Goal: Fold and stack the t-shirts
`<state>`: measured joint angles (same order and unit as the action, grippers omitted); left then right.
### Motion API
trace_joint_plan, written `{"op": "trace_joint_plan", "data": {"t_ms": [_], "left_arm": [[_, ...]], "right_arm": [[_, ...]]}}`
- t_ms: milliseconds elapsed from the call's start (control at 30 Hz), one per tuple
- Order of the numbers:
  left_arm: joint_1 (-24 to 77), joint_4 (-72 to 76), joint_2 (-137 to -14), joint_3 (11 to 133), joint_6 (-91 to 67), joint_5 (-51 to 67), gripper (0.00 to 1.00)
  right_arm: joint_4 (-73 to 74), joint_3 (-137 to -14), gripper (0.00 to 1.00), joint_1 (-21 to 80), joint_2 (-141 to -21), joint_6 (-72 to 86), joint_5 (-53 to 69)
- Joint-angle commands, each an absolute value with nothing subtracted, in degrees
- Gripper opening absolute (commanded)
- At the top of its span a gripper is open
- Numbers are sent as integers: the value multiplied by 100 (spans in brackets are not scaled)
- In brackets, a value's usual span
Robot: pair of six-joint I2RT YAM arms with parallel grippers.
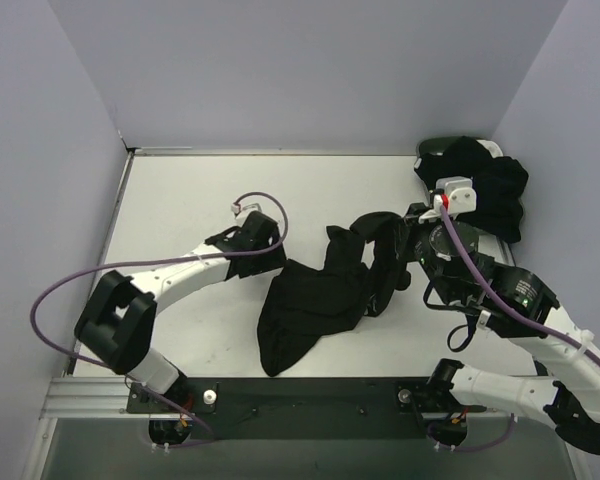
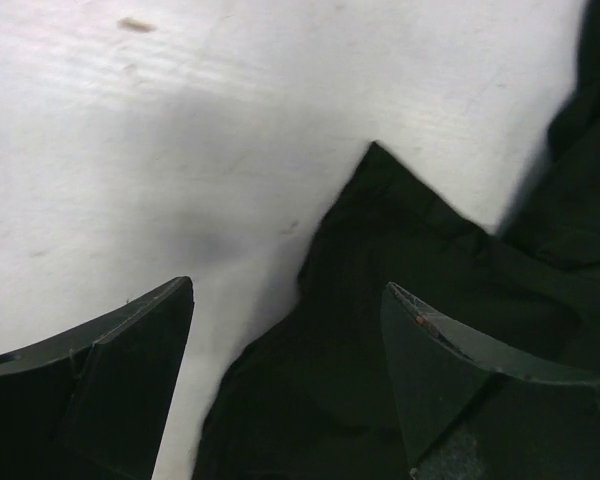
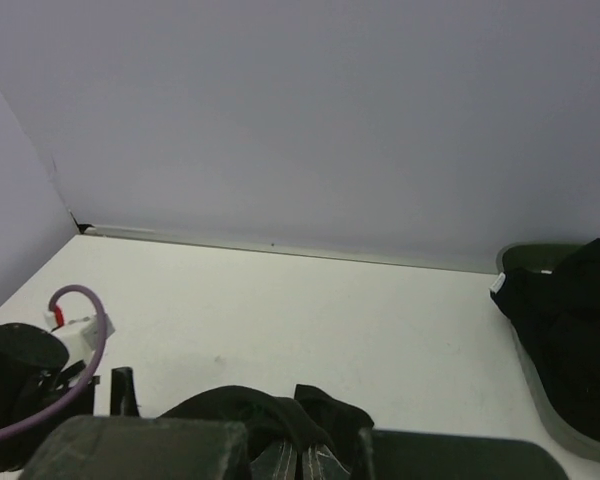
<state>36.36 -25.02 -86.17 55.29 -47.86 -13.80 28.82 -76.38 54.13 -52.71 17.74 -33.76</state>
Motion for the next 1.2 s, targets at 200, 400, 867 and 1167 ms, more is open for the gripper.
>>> {"op": "trace_joint_plan", "data": {"t_ms": [200,400,867,1167], "left_arm": [[3850,-1792,-10151,6873,-4394,-1336,72],[3911,-1749,-10643,7084,-4386,-1310,67],[4122,-2056,-11364,7453,-4403,-1433,35],[4131,-2206,-11075,6997,-4605,-1731,0]], "right_arm": [[2593,-7198,0,5502,-4975,1828,-3524],[2531,-7102,0,5511,-4931,1767,-3525],[2487,-6970,0,5511,-4790,1731,-3524],[2487,-6943,0,5511,-4843,1784,-3524]]}}
